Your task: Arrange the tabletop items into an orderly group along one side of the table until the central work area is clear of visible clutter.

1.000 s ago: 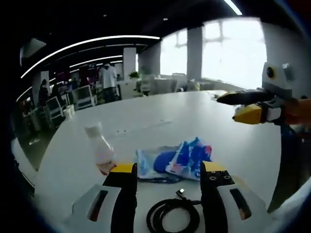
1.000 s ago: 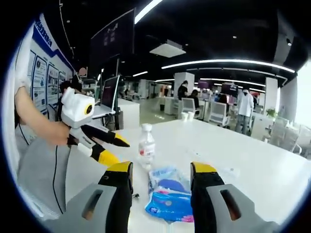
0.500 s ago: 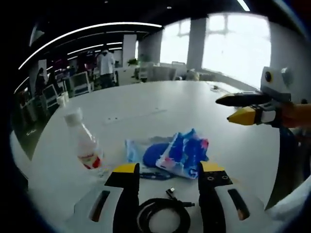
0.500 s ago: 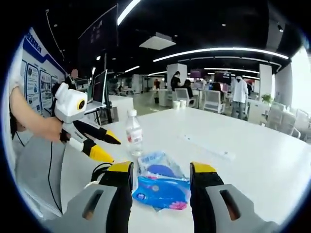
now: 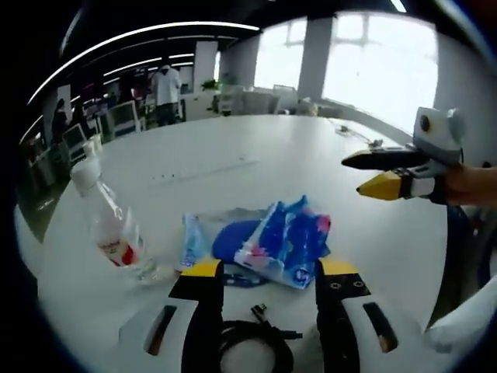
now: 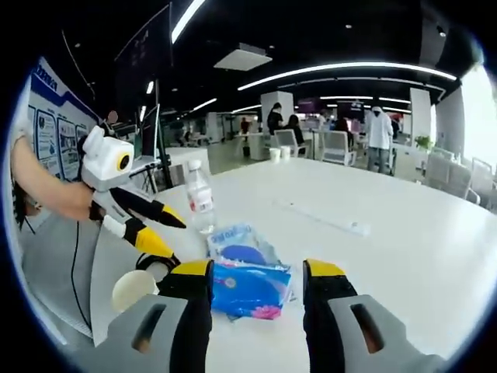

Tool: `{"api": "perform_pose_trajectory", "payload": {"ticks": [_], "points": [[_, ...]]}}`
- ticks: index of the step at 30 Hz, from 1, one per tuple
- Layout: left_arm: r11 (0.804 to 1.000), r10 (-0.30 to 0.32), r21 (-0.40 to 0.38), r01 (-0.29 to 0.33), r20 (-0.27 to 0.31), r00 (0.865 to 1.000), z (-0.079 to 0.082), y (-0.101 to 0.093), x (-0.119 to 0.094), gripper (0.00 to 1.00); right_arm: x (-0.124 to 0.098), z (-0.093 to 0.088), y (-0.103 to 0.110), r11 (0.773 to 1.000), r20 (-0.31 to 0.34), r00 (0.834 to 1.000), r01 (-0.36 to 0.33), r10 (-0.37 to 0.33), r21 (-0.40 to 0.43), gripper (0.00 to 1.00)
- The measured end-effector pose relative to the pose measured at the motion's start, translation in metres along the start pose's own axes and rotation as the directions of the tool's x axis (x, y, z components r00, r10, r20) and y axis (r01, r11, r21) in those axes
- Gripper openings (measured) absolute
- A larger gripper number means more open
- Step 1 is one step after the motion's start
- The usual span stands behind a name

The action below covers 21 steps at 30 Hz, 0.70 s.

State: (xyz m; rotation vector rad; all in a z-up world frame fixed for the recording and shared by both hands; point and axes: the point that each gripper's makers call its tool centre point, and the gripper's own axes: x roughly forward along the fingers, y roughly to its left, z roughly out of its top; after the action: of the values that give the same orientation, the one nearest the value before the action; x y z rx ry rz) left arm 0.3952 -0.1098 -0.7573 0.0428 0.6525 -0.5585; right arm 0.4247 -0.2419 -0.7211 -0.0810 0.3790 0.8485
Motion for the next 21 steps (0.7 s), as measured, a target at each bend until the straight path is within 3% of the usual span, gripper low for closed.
{"api": "perform_pose_trajectory", "payload": {"ticks": [21], "points": [[0.997, -0.003, -0.08, -0.006, -0.109, 0.994, -0.02, 0.003, 0.03, 0.44, 0.032, -0.03, -0.01, 0.995, -0.054, 0.997, -0.054, 0.059, 0.081, 0.41]]}}
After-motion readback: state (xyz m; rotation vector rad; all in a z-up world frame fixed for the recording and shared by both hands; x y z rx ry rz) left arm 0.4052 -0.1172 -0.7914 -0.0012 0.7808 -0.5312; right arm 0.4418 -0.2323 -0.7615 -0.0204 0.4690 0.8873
